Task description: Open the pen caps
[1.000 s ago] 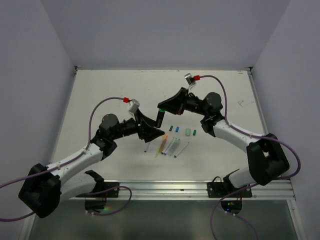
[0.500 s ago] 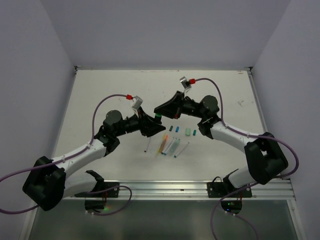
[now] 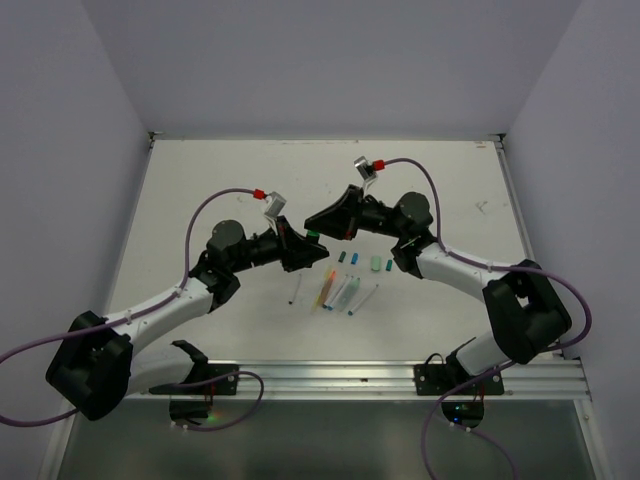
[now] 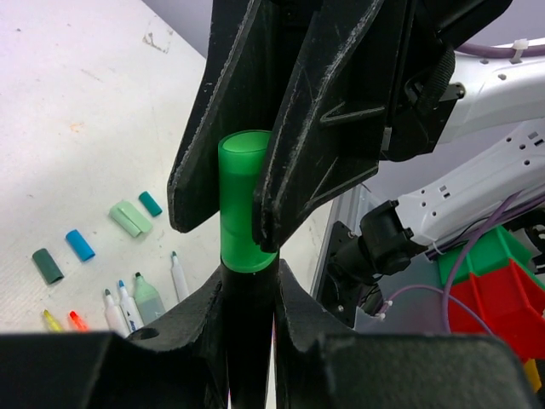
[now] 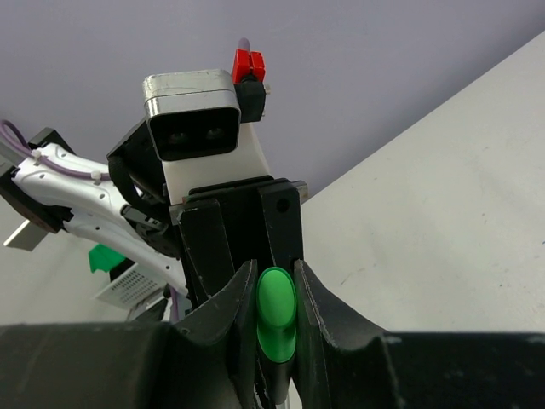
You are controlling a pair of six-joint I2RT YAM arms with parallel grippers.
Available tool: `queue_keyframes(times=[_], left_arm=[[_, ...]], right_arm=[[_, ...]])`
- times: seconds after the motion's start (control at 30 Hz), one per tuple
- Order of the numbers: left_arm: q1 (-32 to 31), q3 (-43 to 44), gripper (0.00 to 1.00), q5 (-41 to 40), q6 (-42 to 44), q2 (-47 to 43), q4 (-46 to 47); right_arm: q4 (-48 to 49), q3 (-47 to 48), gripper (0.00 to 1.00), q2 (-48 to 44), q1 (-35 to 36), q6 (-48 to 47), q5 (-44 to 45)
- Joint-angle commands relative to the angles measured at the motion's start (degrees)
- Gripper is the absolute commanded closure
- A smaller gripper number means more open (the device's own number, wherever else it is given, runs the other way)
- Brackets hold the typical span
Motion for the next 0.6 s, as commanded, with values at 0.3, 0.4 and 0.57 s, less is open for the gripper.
queue_keyframes(times=[0.3, 0.4, 0.57], left_arm=[[0.34, 2.02, 1.00, 1.26, 5.12, -0.71, -2.99], [0.43, 2.20, 1.00, 1.70, 5.30, -0.71, -2.99], [0.25, 2.38, 1.00, 2.14, 5.39, -0.62, -2.99]], right_arm=[[-2.02, 1.99, 0.58, -1.27, 0.99, -1.43, -0.19], [-3.07, 2.34, 0.58, -1.27, 1.35, -2.13, 0.33], [-3.78, 2.69, 0.58, -1.01, 1.70, -2.66, 0.86]])
